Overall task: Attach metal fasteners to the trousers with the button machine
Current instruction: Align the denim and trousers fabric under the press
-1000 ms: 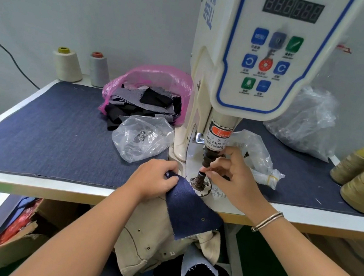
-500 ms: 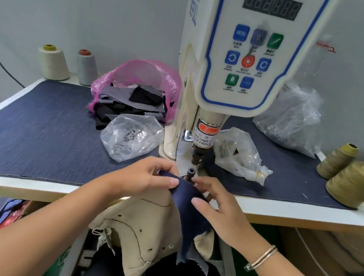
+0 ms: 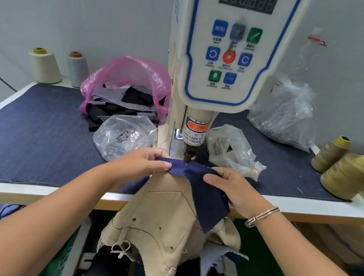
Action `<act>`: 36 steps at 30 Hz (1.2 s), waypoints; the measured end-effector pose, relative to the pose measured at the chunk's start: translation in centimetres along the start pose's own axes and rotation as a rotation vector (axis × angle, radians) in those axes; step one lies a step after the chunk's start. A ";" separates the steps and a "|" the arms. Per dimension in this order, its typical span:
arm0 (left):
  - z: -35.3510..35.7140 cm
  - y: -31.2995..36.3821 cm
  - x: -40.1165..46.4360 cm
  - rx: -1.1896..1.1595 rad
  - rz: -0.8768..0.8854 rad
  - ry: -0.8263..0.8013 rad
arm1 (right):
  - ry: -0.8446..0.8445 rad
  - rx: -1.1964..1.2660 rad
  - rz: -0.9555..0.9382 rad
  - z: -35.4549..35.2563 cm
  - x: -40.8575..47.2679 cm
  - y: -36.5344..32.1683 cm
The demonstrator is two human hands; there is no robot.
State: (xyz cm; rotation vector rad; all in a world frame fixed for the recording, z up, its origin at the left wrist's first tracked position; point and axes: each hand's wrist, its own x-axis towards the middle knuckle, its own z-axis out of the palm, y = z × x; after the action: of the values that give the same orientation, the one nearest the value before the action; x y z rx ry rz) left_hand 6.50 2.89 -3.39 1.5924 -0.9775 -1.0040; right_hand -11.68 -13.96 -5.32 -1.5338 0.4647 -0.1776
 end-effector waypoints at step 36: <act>0.9 -3.0 1.9 -0.448 0.112 0.011 | -0.011 0.073 -0.007 -1.7 1.0 0.9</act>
State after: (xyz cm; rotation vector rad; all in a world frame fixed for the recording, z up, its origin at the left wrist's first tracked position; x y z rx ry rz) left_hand 6.65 1.39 -6.78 1.1587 -0.7587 -1.0486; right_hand -11.63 -15.85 -6.32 -1.4648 0.4400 -0.1893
